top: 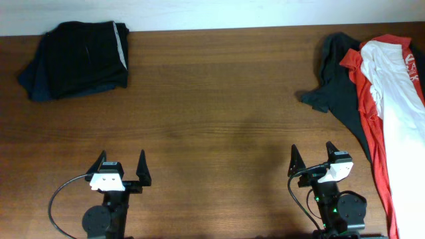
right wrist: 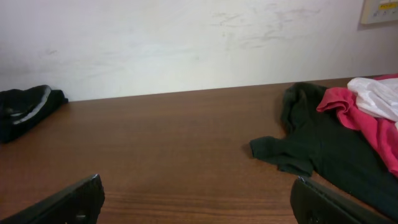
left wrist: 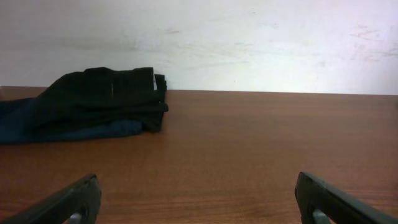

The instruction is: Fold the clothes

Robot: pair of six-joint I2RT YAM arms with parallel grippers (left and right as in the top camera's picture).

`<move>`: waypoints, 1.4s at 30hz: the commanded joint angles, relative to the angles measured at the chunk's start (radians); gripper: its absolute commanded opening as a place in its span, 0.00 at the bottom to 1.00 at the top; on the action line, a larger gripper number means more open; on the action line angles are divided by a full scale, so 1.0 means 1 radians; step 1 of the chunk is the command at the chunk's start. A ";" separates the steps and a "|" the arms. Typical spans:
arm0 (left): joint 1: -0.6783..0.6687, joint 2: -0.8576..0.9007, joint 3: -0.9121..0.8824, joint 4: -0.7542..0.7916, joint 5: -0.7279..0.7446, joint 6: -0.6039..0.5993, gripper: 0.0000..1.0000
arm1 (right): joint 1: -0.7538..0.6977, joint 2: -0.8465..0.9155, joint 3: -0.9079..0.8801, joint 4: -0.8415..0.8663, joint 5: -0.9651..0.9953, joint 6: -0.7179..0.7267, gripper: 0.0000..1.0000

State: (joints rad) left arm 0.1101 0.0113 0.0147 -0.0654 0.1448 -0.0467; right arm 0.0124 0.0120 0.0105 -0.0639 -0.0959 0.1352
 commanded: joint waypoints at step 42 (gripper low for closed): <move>0.002 0.002 -0.006 -0.001 -0.004 -0.006 0.99 | -0.427 2.111 1.909 -0.618 0.463 -0.241 0.99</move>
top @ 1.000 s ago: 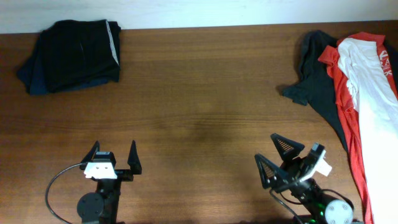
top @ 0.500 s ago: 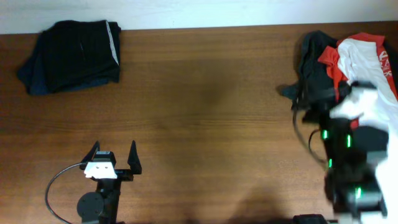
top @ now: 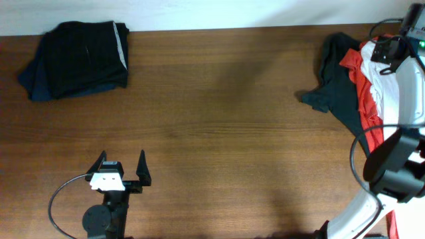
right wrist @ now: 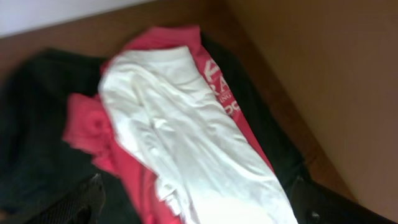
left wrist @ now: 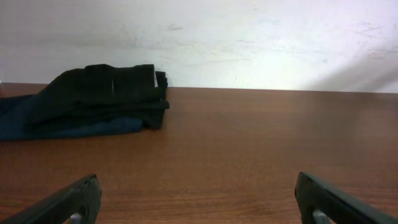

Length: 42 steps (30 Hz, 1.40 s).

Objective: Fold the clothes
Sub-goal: 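Reach the right gripper into the right pile and grasp the white shirt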

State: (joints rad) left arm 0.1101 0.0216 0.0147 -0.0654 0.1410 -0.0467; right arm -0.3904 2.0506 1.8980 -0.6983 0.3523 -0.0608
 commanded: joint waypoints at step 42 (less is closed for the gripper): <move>0.002 -0.008 -0.006 -0.001 0.000 -0.006 0.99 | -0.108 0.176 0.113 -0.047 -0.183 0.038 0.04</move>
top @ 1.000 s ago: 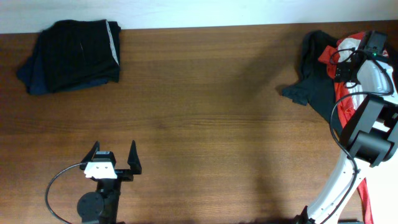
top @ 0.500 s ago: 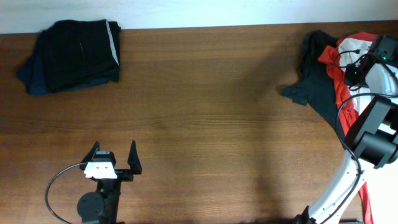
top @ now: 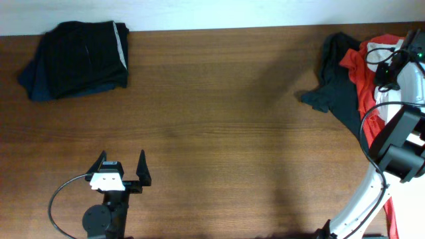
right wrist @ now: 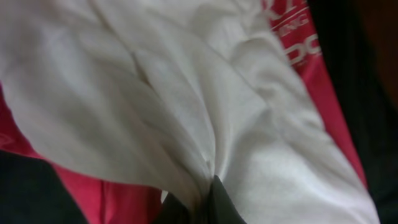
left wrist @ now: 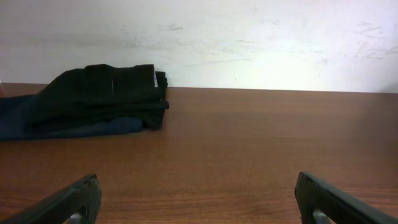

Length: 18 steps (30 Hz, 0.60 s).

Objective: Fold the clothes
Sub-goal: 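Reach the right gripper into the right pile and grasp the white shirt, then pull the white shirt left across the table with the right gripper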

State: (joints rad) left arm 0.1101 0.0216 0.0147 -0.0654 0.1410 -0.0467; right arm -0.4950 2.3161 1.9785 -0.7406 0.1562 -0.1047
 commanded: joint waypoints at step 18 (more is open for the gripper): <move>0.002 -0.008 -0.006 -0.001 0.000 -0.006 0.99 | 0.051 -0.673 0.043 -0.041 0.062 0.402 0.04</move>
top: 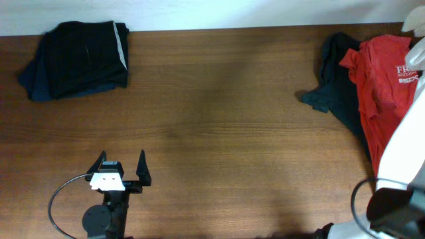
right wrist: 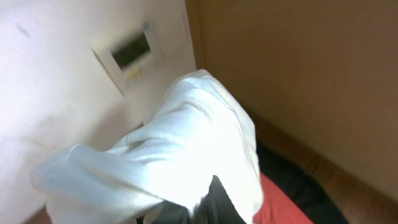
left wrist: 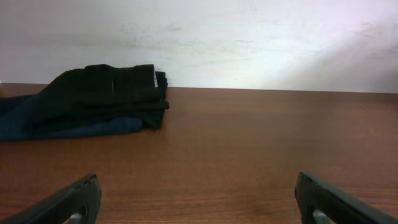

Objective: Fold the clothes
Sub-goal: 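Pull the white shirt left across the table with the right gripper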

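My right gripper [right wrist: 208, 196] is shut on a bunched white shirt [right wrist: 186, 130], held up above the pile near the wall. Under it lie a red shirt [top: 382, 76] with white print, uncovered, and a dark garment [top: 330, 73] spread at the table's far right. In the overhead view the right arm [top: 402, 143] rises along the right edge and its gripper is mostly out of frame. A folded black stack [top: 83, 56] on dark blue cloth sits at the far left corner. My left gripper [top: 121, 167] rests open at the front left, nothing between its fingers.
The brown wooden table [top: 212, 119] spans the view. A white wall with a small panel [right wrist: 130, 53] stands behind the pile, with a brown board [right wrist: 298, 74] to its right. The black stack [left wrist: 102, 99] lies well ahead of the left gripper [left wrist: 196, 186].
The white shirt, then lying on the red shirt with my right gripper shut on it, is now lifted off the pile. The red shirt's front is uncovered. The left arm has not moved.
Both grippers first stood open at the table's front. The right gripper was then open over the pile at the far right, then shut on the white shirt on top. Now it holds that shirt up off the pile. The left arm stayed put.
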Robot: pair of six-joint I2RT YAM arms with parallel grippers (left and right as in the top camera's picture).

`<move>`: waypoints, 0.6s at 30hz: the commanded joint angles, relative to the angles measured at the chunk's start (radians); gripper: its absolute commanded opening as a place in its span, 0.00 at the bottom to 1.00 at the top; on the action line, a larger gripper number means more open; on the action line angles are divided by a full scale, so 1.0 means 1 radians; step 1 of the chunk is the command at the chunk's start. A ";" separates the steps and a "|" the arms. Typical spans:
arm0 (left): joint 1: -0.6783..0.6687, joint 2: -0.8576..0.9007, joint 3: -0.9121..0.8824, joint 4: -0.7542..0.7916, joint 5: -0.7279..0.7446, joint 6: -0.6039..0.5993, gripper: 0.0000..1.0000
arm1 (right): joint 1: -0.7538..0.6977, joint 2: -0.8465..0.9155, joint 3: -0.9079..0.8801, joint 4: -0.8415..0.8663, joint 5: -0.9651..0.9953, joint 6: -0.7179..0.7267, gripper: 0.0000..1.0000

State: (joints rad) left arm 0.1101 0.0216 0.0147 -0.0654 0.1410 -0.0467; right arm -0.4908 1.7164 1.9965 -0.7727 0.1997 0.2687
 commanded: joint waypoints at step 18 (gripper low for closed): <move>0.002 -0.008 -0.006 -0.001 0.000 -0.006 0.99 | 1.154 0.242 0.023 -0.089 -0.244 0.249 0.18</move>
State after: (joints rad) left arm 0.1101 0.0216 0.0147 -0.0654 0.1410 -0.0467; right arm 0.5442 1.8706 2.0056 -0.9024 -0.0017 0.4603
